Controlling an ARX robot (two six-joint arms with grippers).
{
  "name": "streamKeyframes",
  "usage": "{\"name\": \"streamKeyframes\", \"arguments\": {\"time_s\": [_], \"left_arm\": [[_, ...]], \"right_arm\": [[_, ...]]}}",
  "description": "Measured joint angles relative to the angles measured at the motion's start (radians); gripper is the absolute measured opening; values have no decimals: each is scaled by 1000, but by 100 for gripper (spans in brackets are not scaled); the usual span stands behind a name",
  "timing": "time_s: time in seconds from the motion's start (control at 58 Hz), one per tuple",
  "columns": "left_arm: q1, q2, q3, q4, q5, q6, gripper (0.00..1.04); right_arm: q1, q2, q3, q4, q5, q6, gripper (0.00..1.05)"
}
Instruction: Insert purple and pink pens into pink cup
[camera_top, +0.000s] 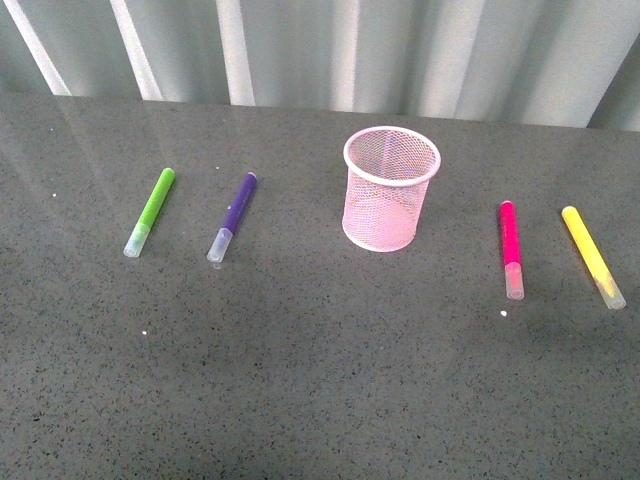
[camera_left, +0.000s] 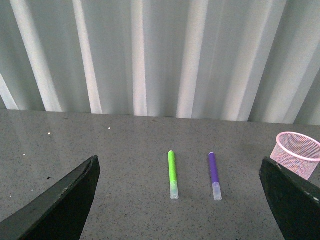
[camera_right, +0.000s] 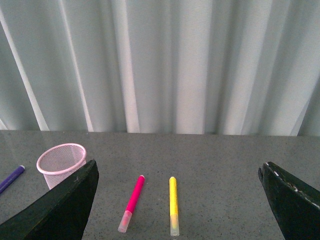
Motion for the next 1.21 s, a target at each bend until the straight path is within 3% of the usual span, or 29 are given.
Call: {"name": "streamKeyframes", "arguments": {"time_s": [0.604,0.656,0.708,0.949,1.087,1.208], "left_arm": [[0,0,0,0,0,0,98],[-63,116,77,-184,-121,-100,98],[-128,267,138,-209,-169,-166,98],[-213,823,389,200,-119,-195,98],[-214,1165,584,251,-47,-187,98],[-213,1433,758,194,-22,-167,98]], "right_arm": [[0,0,0,0,0,0,98],[0,0,0,0,0,0,98],[0,0,0,0,0,0,98],[0,0,0,-1,0,0,98],[0,0,0,-1,0,0,98],[0,0,0,-1,0,0,98]]}}
